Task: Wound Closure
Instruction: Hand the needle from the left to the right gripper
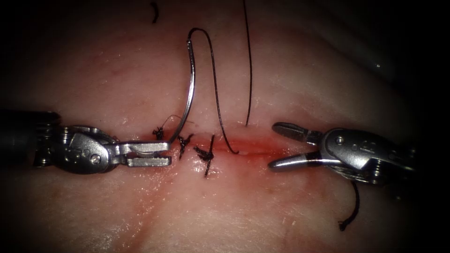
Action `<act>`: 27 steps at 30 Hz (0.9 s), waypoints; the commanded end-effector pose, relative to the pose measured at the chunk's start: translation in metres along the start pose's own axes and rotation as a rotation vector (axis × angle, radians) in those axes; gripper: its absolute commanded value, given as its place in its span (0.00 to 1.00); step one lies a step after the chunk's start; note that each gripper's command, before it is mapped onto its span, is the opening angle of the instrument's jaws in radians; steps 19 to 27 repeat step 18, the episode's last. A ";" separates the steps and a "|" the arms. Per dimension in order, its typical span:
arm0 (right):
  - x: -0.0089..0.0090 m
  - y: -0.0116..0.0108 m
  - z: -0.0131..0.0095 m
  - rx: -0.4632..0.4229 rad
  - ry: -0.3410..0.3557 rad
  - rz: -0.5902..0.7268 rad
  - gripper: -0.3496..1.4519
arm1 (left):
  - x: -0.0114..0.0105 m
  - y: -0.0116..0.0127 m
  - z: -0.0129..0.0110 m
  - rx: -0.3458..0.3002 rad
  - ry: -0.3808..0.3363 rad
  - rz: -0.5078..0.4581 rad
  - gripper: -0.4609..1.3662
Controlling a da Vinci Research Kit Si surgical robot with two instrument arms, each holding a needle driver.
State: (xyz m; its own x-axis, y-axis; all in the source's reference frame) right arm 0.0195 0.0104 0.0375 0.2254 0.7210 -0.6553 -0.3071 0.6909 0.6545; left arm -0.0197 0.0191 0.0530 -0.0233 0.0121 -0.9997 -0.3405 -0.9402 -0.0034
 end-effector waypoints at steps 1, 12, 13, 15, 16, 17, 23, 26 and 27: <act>0.0003 -0.0001 -0.0001 0.001 0.013 0.004 0.65 | -0.0001 0.0001 0.0000 -0.001 -0.003 0.005 0.06; 0.0033 -0.0009 -0.0009 0.003 0.019 0.023 0.68 | -0.0011 0.0004 -0.0002 0.001 -0.006 0.011 0.06; 0.0034 -0.0011 -0.0009 0.002 0.019 0.023 0.68 | -0.0011 0.0004 -0.0002 0.001 -0.006 0.011 0.06; 0.0034 -0.0013 -0.0010 0.002 0.019 0.023 0.68 | -0.0011 0.0004 -0.0002 0.001 -0.006 0.011 0.06; 0.0034 -0.0014 -0.0010 0.002 0.020 0.023 0.68 | -0.0011 0.0004 -0.0002 0.001 -0.006 0.011 0.06; 0.0034 -0.0014 -0.0010 0.002 0.020 0.023 0.69 | -0.0011 0.0004 -0.0002 0.001 -0.006 0.011 0.06; 0.0034 -0.0014 -0.0010 0.002 0.020 0.023 0.68 | -0.0012 0.0004 -0.0002 0.001 -0.006 0.011 0.06; 0.0034 -0.0014 -0.0010 0.002 0.020 0.023 0.68 | -0.0012 0.0004 -0.0002 0.001 -0.006 0.011 0.06; 0.0034 -0.0014 -0.0010 0.002 0.020 0.023 0.68 | -0.0012 0.0004 -0.0002 0.001 -0.006 0.011 0.06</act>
